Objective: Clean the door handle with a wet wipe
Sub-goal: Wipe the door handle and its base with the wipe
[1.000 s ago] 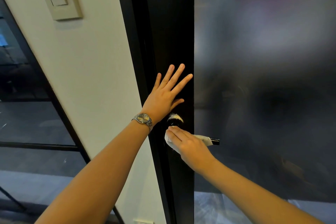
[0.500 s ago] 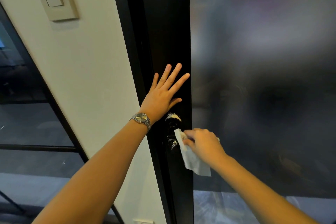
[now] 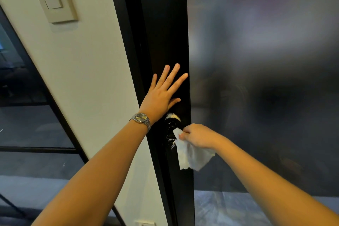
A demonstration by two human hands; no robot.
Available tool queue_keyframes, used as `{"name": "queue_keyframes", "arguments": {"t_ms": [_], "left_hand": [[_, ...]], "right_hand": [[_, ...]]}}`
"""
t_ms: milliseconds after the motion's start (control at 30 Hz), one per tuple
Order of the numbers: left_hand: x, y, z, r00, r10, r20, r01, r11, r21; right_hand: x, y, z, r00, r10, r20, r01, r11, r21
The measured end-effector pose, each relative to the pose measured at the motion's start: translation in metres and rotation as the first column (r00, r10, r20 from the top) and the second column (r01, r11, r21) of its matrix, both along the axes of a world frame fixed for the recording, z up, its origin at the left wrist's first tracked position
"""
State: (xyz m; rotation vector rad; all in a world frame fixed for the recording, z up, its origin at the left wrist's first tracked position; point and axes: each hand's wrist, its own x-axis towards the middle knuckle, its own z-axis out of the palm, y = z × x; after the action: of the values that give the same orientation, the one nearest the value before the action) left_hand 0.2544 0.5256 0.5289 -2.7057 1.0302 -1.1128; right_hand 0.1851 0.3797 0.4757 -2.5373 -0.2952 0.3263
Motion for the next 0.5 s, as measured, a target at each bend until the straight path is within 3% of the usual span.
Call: {"name": "queue_keyframes", "arguments": {"t_ms": [133, 233, 300, 400, 500], "left_hand": [[0.000, 0.002, 0.001, 1.000, -0.004, -0.003, 0.004, 1.000, 0.019], [-0.001, 0.001, 0.002, 1.000, -0.005, -0.006, 0.005, 1.000, 0.015], [-0.002, 0.000, 0.002, 1.000, 0.000, -0.008, 0.000, 1.000, 0.010], [-0.002, 0.000, 0.001, 1.000, 0.004, -0.009, -0.004, 1.000, 0.007], [-0.001, 0.001, 0.000, 1.000, 0.006, -0.005, -0.006, 1.000, 0.015]], "right_hand": [[-0.003, -0.025, -0.001, 0.999, 0.014, -0.040, -0.011, 0.998, 0.069], [-0.002, -0.050, 0.009, 0.969, -0.001, -0.245, 0.046, 0.984, 0.175], [0.001, -0.052, 0.016, 0.947, -0.021, -0.322, 0.064, 0.990, 0.123], [0.007, -0.027, 0.024, 0.967, -0.015, -0.253, 0.003, 0.999, -0.047], [0.009, -0.001, 0.017, 0.980, 0.031, -0.198, -0.028, 0.999, 0.018]]}}
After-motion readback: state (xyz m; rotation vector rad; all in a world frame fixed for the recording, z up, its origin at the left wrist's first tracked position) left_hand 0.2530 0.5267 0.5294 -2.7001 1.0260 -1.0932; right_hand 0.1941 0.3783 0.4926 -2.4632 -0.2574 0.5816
